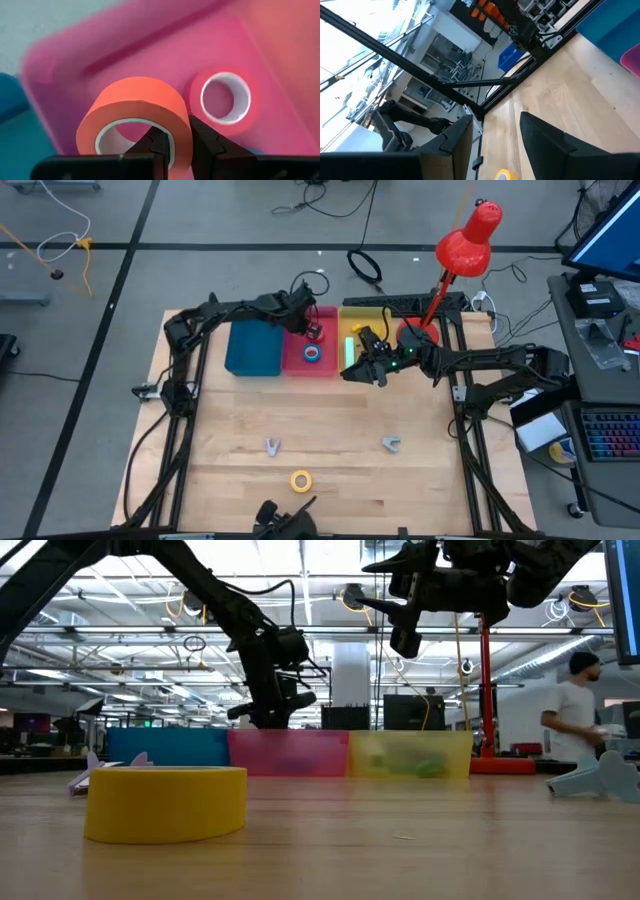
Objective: Pick and place Stapler, Stapler remover, tape
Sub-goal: Put the orange tape into the red bin, then put the yellow tape into the red bin
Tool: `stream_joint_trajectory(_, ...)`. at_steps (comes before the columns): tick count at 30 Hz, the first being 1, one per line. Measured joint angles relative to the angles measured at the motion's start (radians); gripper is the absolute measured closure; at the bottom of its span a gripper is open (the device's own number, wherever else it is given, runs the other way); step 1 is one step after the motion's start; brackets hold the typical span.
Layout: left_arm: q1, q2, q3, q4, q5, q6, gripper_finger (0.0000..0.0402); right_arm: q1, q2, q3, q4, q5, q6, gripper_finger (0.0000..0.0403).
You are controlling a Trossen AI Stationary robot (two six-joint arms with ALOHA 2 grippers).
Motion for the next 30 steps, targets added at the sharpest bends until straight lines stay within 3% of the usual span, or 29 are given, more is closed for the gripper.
stream_joint_trajectory(9,0.008,0.038,0.000,0.068,0.099,0.048,0.0319,0.000,0.000,0.000,0.014,0.025,0.001,0.0248)
stream_joint_trajectory(17,0.015,0.038,0.000,0.075,0.029,0.053,0.0278,0.000,0.000,0.000,0.025,0.024,0.001,0.0248)
stream_joint_trajectory(30,0.028,0.036,0.000,0.075,0.014,0.075,0.0214,0.001,0.000,0.000,0.023,0.019,0.001,0.0248)
